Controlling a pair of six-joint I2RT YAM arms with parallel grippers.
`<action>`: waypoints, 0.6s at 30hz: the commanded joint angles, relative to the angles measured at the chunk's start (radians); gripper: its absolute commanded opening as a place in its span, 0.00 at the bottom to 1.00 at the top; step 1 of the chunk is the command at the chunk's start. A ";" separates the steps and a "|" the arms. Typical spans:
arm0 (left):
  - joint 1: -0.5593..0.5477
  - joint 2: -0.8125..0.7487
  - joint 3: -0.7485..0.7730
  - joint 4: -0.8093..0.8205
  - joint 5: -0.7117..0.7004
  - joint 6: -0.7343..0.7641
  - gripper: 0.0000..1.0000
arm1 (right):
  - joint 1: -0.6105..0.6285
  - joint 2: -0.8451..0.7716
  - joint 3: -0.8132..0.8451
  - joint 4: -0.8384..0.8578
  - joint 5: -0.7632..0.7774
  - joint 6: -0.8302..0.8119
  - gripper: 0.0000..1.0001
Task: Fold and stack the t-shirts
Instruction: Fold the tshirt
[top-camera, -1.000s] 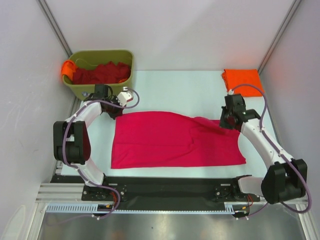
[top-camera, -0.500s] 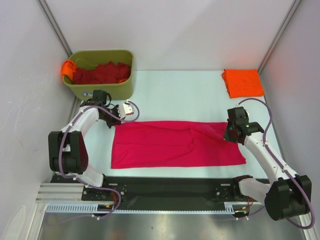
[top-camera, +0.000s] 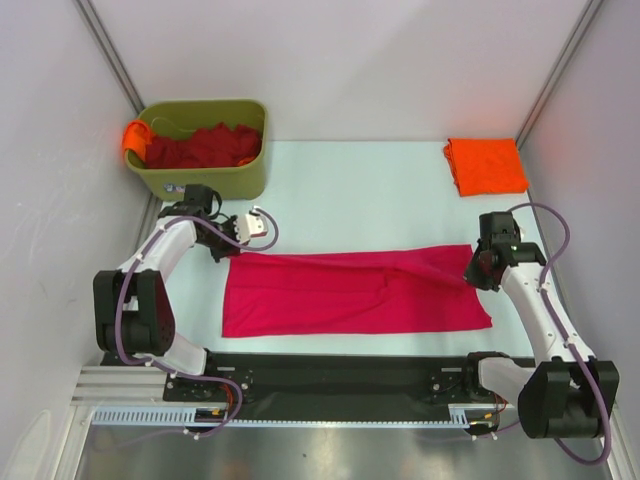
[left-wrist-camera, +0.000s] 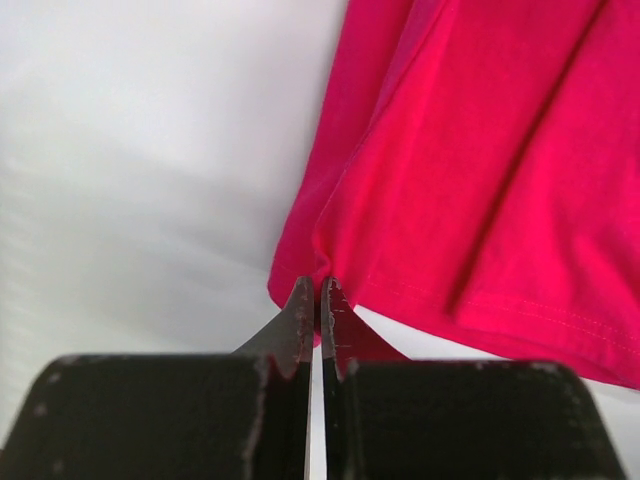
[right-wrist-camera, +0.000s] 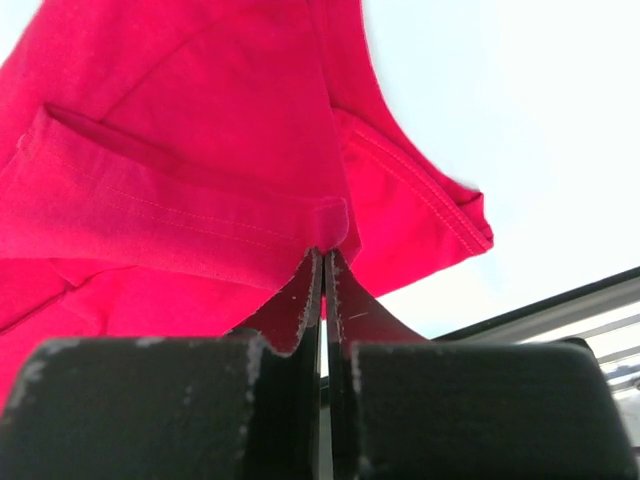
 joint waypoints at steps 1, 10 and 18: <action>0.006 -0.036 -0.039 -0.019 -0.010 0.040 0.00 | -0.041 0.012 0.023 -0.045 0.002 0.028 0.00; 0.006 -0.022 -0.065 0.012 -0.044 0.073 0.01 | -0.106 0.054 0.011 0.007 -0.133 0.049 0.00; 0.006 -0.021 -0.143 0.035 -0.081 0.104 0.04 | -0.107 0.127 -0.049 0.061 -0.154 0.094 0.00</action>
